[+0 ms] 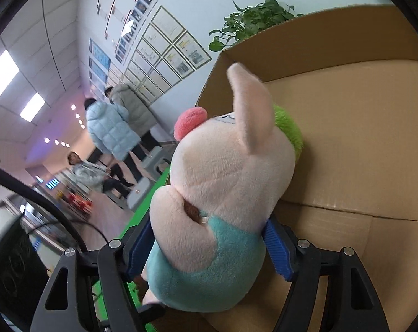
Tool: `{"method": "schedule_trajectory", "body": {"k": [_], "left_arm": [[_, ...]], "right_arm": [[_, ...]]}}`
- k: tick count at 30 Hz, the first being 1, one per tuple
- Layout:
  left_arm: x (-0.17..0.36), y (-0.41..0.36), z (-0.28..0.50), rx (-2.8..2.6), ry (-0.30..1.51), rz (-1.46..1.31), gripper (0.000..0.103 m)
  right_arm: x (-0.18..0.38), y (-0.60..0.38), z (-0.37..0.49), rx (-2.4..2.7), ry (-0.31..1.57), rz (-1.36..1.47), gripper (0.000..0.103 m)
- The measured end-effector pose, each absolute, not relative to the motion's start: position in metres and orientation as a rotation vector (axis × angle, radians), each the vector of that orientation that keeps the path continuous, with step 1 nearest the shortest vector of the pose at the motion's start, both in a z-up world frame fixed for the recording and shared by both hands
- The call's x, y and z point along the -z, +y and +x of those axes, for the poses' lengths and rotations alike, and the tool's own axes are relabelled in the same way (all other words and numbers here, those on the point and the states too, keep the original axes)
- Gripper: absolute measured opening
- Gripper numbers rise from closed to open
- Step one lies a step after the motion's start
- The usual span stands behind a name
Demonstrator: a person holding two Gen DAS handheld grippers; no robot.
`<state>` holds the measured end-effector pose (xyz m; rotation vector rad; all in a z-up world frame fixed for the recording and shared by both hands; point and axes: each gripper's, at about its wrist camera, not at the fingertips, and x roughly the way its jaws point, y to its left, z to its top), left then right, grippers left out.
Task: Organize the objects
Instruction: 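Carry the plush pig with both grippers over the open cardboard box, then lower the plush pig into the box corner and open both grippers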
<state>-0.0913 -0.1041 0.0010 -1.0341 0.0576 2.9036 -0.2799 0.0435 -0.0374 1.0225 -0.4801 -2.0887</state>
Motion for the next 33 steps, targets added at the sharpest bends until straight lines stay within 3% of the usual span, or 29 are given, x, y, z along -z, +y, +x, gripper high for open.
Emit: {"method": "schedule_trajectory", "body": {"k": [2,7,11,13,21,23,25,28,33], "left_arm": [[-0.001,-0.11,-0.087,-2.91,0.031,-1.046,0.058],[0.003,-0.134,-0.085,-2.896,-0.129,-1.081,0.058],[0.01,-0.14,-0.088,-2.875,-0.188,-1.111,0.056],[0.012,-0.141,-0.088,-2.843,-0.224,-1.115,0.047],[0.012,-0.14,-0.087,-2.849,-0.23,-1.108,0.046],[0.012,-0.142,-0.084,-2.853,-0.231,-1.114,0.044],[0.015,-0.147,-0.08,-2.856,-0.226,-1.117,0.044],[0.016,-0.16,-0.074,-2.843,-0.287,-1.098,0.044],[0.012,-0.172,-0.067,-2.844,-0.341,-1.052,0.044]], "right_arm": [[0.041,0.039,-0.286,2.09,-0.464,1.026,0.071],[0.047,0.035,-0.299,2.109,-0.482,1.078,0.092],[0.039,0.034,-0.295,2.164,-0.445,1.115,0.093],[0.028,0.033,-0.288,2.186,-0.424,1.124,0.099],[0.022,-0.009,-0.281,2.169,-0.348,1.321,0.102],[0.03,-0.021,-0.281,2.208,-0.301,1.333,0.098],[0.041,-0.024,-0.281,2.265,-0.27,1.347,0.076],[0.046,-0.021,-0.277,2.274,-0.299,1.304,0.061],[0.047,-0.033,-0.271,2.222,-0.294,1.264,0.055]]}}
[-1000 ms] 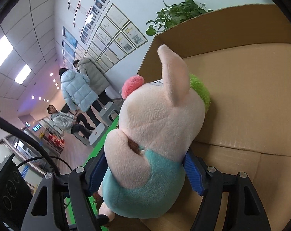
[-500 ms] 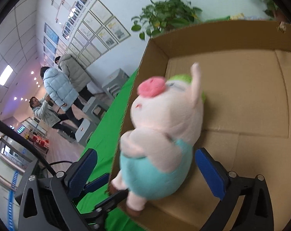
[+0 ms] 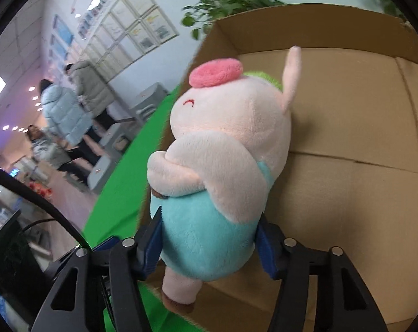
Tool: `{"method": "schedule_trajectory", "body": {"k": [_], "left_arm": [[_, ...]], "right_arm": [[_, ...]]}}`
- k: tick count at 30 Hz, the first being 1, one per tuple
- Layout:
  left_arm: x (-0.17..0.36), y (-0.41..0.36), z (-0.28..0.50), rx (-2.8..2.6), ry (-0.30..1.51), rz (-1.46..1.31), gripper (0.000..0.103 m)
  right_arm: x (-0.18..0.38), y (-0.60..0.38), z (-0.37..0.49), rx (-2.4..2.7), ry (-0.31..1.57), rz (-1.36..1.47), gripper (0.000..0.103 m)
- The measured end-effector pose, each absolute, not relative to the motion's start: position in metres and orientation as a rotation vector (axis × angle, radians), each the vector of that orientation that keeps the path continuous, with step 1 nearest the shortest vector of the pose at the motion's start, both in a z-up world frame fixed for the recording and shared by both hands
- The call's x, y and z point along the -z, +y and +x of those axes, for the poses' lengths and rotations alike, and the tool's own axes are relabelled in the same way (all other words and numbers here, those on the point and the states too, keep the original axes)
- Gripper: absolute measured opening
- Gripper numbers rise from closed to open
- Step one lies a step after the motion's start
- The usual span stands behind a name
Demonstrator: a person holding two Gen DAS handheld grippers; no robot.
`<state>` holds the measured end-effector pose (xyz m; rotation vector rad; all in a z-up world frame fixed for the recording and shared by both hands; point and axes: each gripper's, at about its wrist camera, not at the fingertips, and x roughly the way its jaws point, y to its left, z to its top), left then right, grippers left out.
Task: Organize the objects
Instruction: 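Lower the plush pig into the box corner and open both grippers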
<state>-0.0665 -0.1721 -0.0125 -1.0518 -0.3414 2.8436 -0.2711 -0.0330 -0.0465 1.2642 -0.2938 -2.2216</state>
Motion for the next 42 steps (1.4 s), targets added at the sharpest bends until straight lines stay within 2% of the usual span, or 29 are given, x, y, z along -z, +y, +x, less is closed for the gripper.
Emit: {"method": "schedule_trajectory", "body": {"k": [3,9,20,23,25,29,31,32,34,39,42], "left_arm": [[0.01,-0.175,-0.06,-2.835,-0.353,-1.024,0.044],[0.008,-0.175,-0.053,-2.823,-0.349,-1.015,0.044],[-0.005,-0.182,-0.031,-2.836,-0.39,-0.934,0.044],[-0.006,-0.182,-0.029,-2.849,-0.392,-0.935,0.044],[-0.008,-0.181,-0.027,-2.856,-0.392,-0.941,0.046],[-0.013,-0.181,-0.022,-2.905,-0.365,-0.93,0.047],[-0.017,-0.182,-0.018,-2.953,-0.333,-0.918,0.061],[-0.02,-0.181,-0.017,-2.976,-0.319,-0.905,0.065],[-0.03,-0.178,-0.009,-3.047,-0.266,-0.838,0.08],[-0.049,-0.158,-0.001,-3.118,-0.129,-0.733,0.082],[-0.053,-0.14,-0.002,-3.067,-0.132,-0.738,0.082]], "right_arm": [[0.047,-0.053,-0.263,2.245,-0.214,1.258,0.056],[0.05,-0.067,-0.254,2.244,-0.243,1.329,0.063],[0.062,-0.066,-0.218,2.193,-0.183,1.384,0.064],[0.066,-0.067,-0.216,2.183,-0.183,1.403,0.071],[0.068,-0.064,-0.215,2.178,-0.223,1.402,0.081],[0.072,-0.06,-0.215,2.186,-0.314,1.389,0.089],[0.065,-0.051,-0.207,2.223,-0.342,1.354,0.101],[0.058,-0.044,-0.198,2.268,-0.333,1.314,0.103],[0.042,-0.022,-0.176,2.348,-0.29,1.25,0.102],[-0.001,0.019,-0.108,2.58,-0.15,1.095,0.102],[-0.02,0.057,-0.061,2.657,-0.138,1.029,0.102]]}}
